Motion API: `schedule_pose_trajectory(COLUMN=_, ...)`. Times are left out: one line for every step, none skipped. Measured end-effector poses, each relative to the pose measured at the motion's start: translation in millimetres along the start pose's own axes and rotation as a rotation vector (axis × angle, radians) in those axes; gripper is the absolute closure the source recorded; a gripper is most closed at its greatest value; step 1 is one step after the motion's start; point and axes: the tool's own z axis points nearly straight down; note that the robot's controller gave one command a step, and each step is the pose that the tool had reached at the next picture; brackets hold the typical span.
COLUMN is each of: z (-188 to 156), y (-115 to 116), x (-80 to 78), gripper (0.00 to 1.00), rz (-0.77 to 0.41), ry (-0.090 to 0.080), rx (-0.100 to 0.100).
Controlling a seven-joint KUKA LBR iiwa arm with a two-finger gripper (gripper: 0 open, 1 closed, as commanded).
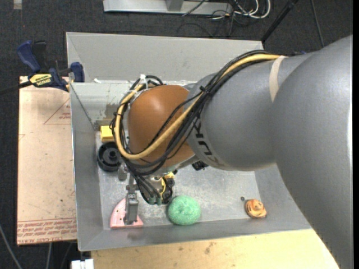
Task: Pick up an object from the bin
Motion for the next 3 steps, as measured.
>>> schedule_pose_trajectory(z=-4, y=-1, x=-2.2, gripper=0.0, rz=0.004, ry=-0.007, rx=-0.002)
schedule_pose_trajectory(z=41, y=6, x=-17.4, gripper=0.0, rz=-0.083, ry=-0.013, rx=-0.003)
schedule_pose_trajectory(z=58, y=7, x=-17.3, gripper=0.0, rz=-0.127, ry=-0.009, rx=-0.001)
